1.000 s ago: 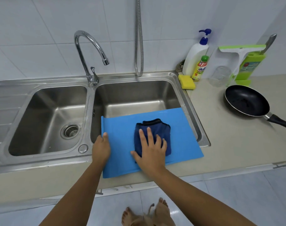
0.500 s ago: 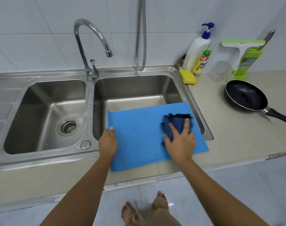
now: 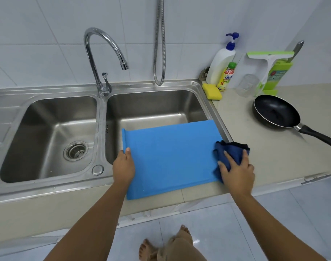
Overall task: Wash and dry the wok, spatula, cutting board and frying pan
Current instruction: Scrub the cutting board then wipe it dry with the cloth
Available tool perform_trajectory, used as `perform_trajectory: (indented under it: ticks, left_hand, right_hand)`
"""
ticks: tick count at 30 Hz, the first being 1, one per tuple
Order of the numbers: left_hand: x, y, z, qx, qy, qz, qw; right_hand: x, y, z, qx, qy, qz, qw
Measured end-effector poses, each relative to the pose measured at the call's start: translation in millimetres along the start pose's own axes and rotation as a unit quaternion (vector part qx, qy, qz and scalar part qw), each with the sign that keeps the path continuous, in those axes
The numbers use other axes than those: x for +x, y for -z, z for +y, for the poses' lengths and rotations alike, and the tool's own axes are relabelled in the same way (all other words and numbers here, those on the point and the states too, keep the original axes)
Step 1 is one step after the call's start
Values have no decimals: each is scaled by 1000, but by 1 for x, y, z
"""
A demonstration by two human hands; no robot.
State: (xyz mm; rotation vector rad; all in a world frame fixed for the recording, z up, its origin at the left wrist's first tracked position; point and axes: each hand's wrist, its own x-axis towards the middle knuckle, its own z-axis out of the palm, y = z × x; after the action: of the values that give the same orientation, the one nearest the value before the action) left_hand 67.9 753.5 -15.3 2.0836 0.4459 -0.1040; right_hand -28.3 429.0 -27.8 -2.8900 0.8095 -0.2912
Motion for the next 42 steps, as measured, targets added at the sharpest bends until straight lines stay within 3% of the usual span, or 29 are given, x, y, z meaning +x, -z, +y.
perform_trajectory:
  ticks: [3,9,13,15,17,19,21,23,27,29,32,35,37,39,42]
  left_hand:
    - [-2,-1,2,1,1,6,1000]
    - [-3,0,2,-11,1,9,1000]
    - [-3,0,0,-21,-3,9,1000]
    - [-2,0,-1,-21,1,8,1000]
    - [-3,-2,1,-19,3,8,1000]
    - [-3,-2,1,-18,5,13,1000]
    - [-3,-2,0,-18,7,22,1000]
    - [-2,-2,-1,-21,10,30,999]
    - [-1,-2,-3,-44,13,39,998]
    - [0,-2,-4,-48,9,38,998]
    - [0,-3,-4,-40,11,33,999]
    - [0,-2,-2,-33,17,30,999]
    - [0,-3,-2,-31,17,30,999]
    - [-1,-2,-2,-34,15,33,999]
    - [-3,-1,-2,-43,16,35,998]
  right_hand:
    - [-13,-3,-26,-1,-5,42,999]
    - [-68,-20,-147,52,186,27,981]
    - [-40,-20,-134,61,272,11,960]
    - [-5,-21,-109,40,233,12,971]
    - [29,-16,-89,29,128,20,991]
    - [51,-14,-86,32,17,-17,999]
    - [50,-19,-108,35,-18,-14,999]
    - [28,-24,-150,52,49,26,997]
    - [-11,-33,-211,75,260,0,963]
    - [10,-29,-205,85,294,-14,952]
    - [66,-29,-167,48,214,25,975]
    - [103,-24,-138,56,-8,-31,998]
    - [97,-22,-147,53,-94,-26,994]
    - [76,-25,-172,66,-44,-32,996]
    - [36,-33,-188,60,191,0,980]
